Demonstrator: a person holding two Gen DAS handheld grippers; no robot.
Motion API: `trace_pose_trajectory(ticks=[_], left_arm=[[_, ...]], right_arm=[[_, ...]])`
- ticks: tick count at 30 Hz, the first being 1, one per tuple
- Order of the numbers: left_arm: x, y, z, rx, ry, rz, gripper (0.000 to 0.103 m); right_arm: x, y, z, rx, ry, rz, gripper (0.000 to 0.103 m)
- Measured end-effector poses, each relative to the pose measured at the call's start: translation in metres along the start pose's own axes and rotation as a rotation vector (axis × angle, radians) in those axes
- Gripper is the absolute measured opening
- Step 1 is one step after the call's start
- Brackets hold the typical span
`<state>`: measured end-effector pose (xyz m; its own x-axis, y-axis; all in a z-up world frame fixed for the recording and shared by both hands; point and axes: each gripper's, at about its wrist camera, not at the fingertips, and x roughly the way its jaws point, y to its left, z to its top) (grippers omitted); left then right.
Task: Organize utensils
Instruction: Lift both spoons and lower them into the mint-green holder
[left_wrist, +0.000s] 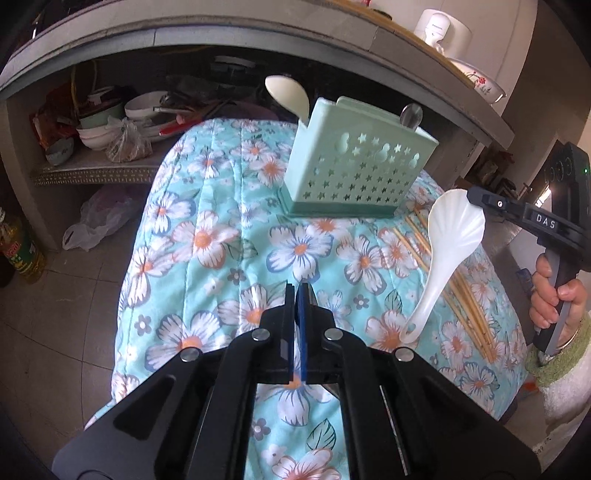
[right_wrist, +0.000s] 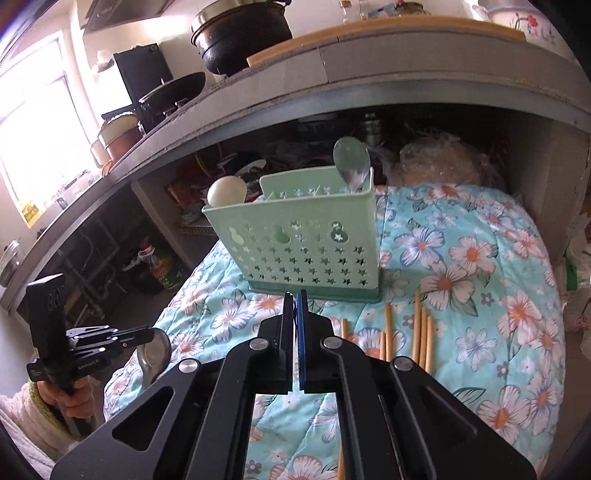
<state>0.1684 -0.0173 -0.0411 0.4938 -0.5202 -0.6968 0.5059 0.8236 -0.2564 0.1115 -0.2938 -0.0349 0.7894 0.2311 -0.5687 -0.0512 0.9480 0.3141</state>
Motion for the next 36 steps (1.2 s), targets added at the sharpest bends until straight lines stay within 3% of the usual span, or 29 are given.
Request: trace_pose_trajectory(ticks=[10, 15, 19, 27, 36], left_arm=[[-0.057, -0.021, 0.109, 0.048, -0.321, 0.065, 0.001], [-0.076, -0.04, 0.167, 0.07, -0.548, 0.164, 0.001], [-0.065, -0.059, 0.199, 0.123, -0.662, 0.272, 0.001], [0.006, -0.073, 0.225, 0.243, -0.671, 0.452, 0.001], [0.049, -0.072, 0.206, 0.351, -0.634, 0.512, 0.001]], right_arm=[[-0.037, 0.001, 0.026, -0.027, -0.121, -0.055, 0.002], [-0.054, -0.003, 0.04, -0.029, -0.168, -0.069, 0.002], [-0.054, -0.008, 0.043, -0.023, -0.169, -0.074, 0.002], [-0.04, -0.018, 0.042, -0.002, -0.14, -0.075, 0.002], [-0.03, -0.025, 0.042, 0.007, -0.127, -0.07, 0.002]])
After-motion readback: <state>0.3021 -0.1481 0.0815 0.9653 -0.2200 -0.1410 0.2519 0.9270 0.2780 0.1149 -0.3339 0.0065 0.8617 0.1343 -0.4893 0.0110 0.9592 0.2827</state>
